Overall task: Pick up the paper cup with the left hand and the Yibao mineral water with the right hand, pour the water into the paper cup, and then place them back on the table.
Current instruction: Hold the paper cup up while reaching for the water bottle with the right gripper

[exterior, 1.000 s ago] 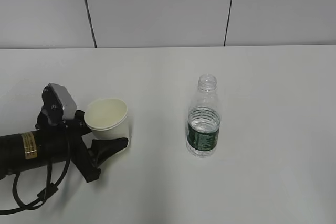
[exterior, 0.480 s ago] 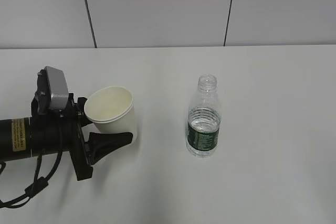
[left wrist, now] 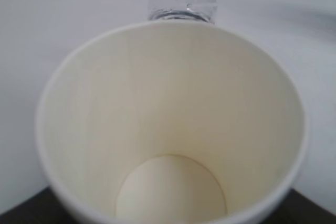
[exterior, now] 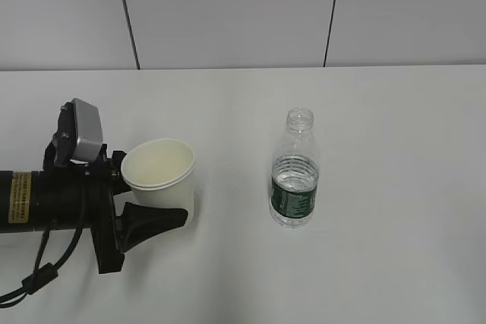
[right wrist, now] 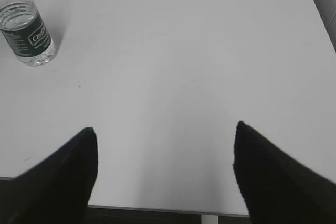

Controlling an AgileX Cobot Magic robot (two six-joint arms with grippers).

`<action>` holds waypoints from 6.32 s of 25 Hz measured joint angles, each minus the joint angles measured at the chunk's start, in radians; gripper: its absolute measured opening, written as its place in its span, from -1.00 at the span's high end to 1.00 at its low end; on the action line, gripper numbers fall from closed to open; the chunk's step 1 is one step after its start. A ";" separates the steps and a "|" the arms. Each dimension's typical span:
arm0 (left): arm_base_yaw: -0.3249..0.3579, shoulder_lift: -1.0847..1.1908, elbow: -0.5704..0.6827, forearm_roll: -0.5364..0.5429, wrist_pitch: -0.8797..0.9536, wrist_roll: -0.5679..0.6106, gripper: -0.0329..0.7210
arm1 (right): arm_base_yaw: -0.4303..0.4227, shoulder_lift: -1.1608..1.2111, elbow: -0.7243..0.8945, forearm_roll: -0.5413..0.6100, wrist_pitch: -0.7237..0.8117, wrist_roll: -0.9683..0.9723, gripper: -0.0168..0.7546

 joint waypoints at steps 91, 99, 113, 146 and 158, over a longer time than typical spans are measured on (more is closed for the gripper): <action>-0.074 -0.008 0.000 -0.041 0.097 -0.007 -0.25 | 0.214 0.804 0.285 0.335 -1.128 -0.436 -0.58; -0.076 -0.008 0.000 -0.042 0.097 -0.007 -0.25 | 0.214 1.043 0.285 0.039 -1.490 -0.033 -0.58; -0.076 -0.008 0.000 -0.042 0.099 -0.007 -0.25 | 0.214 1.532 0.275 -0.449 -2.070 0.227 -0.58; -0.076 -0.008 0.000 -0.061 0.105 -0.007 -0.24 | 0.214 1.939 0.097 -0.723 -2.282 0.171 -0.58; -0.076 -0.008 0.000 -0.062 0.105 -0.007 -0.24 | 0.214 2.018 0.037 -0.749 -2.282 0.192 -0.58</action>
